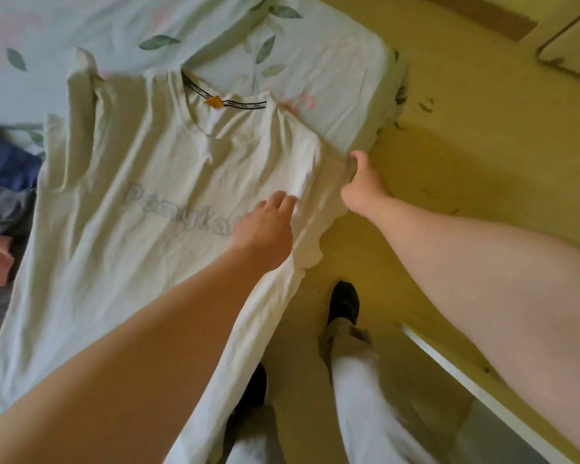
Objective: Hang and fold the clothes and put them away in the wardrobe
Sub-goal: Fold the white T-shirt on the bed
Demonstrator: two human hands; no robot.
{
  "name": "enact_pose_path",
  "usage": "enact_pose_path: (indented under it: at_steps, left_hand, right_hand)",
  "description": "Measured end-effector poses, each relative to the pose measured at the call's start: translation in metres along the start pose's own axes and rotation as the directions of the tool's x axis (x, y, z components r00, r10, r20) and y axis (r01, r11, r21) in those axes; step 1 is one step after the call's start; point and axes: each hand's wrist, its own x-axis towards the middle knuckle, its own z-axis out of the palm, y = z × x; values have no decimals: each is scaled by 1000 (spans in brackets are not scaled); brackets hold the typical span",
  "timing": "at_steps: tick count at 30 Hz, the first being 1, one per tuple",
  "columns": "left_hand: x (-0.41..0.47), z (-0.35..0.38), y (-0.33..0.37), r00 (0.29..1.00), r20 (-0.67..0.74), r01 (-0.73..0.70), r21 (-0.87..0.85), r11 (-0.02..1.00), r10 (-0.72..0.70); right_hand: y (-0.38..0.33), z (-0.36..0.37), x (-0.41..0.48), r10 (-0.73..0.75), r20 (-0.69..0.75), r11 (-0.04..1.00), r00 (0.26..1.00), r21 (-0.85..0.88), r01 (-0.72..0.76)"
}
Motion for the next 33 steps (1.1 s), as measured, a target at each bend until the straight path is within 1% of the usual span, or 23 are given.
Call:
enact_pose_path:
  at_steps: [2,4,7,8,10,11,12,14,16,18,22,24,26,27,28,29,30,31,32,33]
  left_hand:
    - [21,-4,8,1000,-1,-15,21,1000,15]
    - [37,-6,14,1000,-15,-24,55,998,25]
    - [56,-7,18,998,-56,-11,57,998,14]
    - [62,-7,18,998,-65,-9,54,999,12]
    - [72,-5,18,998,-62,-12,57,998,16]
    - [76,-3,18,998,-52,-15,64,998,18]
    - [79,-1,18,999,-37,-17,80,997,20]
    - [84,4,18,1000,-4,-25,118,993,25]
    - [85,8,18,1000,12,-21,150,988,19]
    - [85,14,19,1000,10,-15,174,985,14]
    - [86,24,26,1000,-1,16,236,972,-16]
    - [84,21,31,999,-39,22,194,981,-14]
    - [75,15,37,989,-148,19,56,998,-11]
    - [68,13,40,979,-196,34,-67,997,-46]
    - [61,10,44,972,-198,76,-253,965,-129]
    - [53,7,47,961,-106,175,-482,859,-255]
    - [45,4,48,931,63,297,-703,646,-359]
    - [38,0,47,886,260,404,-840,363,-384]
    - [29,-2,41,839,427,485,-868,107,-338]
    - [20,-3,31,808,523,522,-849,-82,-273]
  right_hand:
    - [1,-5,14,-5,49,998,999,68,2]
    - [4,-9,21,7,99,997,995,79,-15]
    - [17,-9,19,14,320,999,947,40,-28]
    - [22,-10,17,25,359,999,933,22,-36]
    - [32,-20,14,33,344,998,938,-67,-11]
    - [37,-27,11,21,303,993,953,-117,15]
    - [41,-34,8,6,255,991,967,-128,27]
    - [50,-46,1,-16,190,999,982,-36,24]
    - [57,-56,-9,-29,170,999,985,35,23]
    - [62,-61,-18,0,192,996,981,85,-16]
    - [64,-65,-36,92,300,972,949,182,-152]
    - [63,-66,-44,99,362,951,927,238,-195]
    - [57,-68,-50,101,387,926,917,300,-228]
    - [50,-68,-54,106,400,906,911,339,-254]
    - [41,-69,-58,107,419,879,901,384,-283]
    - [31,-69,-62,100,442,844,891,437,-311]
    - [18,-67,-66,85,464,801,882,495,-337]
    - [4,-65,-70,72,489,752,869,546,-369]
    - [-11,-60,-73,67,520,704,852,580,-409]
    - [-28,-51,-76,67,553,671,830,591,-448]
